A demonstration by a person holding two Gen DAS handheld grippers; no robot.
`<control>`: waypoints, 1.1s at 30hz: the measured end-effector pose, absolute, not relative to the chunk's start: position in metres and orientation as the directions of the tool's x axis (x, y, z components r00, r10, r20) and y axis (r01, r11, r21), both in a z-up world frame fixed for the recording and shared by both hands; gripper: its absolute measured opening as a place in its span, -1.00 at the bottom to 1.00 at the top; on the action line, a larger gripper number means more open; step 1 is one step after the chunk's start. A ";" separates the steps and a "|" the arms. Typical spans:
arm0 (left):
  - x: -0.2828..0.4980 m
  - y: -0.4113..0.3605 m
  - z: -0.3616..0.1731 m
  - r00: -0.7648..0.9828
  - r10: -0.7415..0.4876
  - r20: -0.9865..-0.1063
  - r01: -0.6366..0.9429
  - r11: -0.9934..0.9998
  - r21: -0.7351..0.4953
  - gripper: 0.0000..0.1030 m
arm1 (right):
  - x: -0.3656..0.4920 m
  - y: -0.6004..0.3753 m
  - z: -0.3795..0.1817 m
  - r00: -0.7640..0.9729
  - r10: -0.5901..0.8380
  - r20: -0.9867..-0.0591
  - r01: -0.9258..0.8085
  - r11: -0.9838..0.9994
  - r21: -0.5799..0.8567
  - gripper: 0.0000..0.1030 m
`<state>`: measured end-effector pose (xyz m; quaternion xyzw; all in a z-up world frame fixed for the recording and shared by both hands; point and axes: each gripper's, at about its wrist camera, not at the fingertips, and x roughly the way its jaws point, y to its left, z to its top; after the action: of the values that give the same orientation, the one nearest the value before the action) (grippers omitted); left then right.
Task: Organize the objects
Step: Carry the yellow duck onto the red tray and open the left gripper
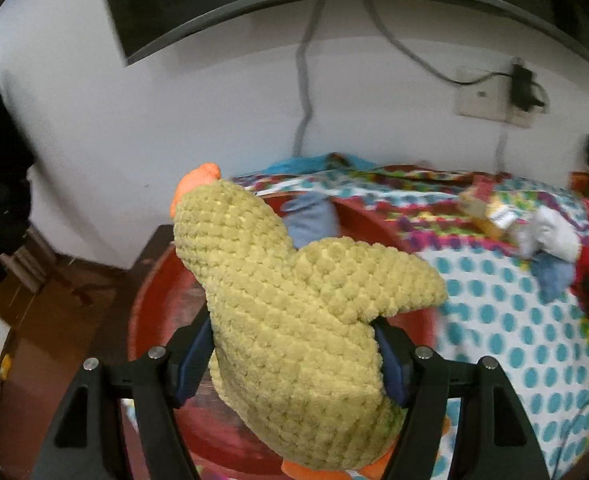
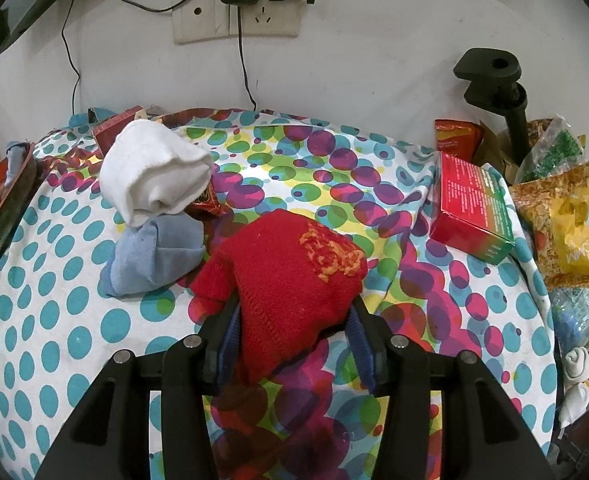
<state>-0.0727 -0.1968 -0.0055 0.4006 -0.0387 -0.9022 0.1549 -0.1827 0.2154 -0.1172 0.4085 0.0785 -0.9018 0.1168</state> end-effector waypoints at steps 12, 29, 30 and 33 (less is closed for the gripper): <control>-0.093 -0.277 -0.025 -0.533 -0.444 -0.720 0.329 -0.893 0.307 0.40 | -0.182 0.213 -0.118 -0.634 -0.137 -0.762 0.272 -0.961 -0.054 -0.07; -0.132 -0.307 -0.077 -0.447 -0.520 -0.728 0.305 -0.854 0.422 0.54 | -0.185 0.210 -0.121 -0.623 -0.119 -0.773 0.272 -0.960 -0.071 -0.06; -0.132 -0.306 -0.079 -0.449 -0.516 -0.729 0.297 -0.856 0.423 0.54 | -0.185 0.210 -0.121 -0.624 -0.118 -0.773 0.271 -0.960 -0.072 -0.06; -0.131 -0.301 -0.077 -0.478 -0.508 -0.717 0.289 -0.861 0.417 0.54 | -0.185 0.210 -0.121 -0.624 -0.119 -0.772 0.271 -0.960 -0.071 -0.06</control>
<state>-0.1313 -0.3010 -0.0773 0.4543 -0.1203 -0.8511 0.2342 -0.1850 0.2098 -0.1209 0.4198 0.0905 -0.8965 0.1089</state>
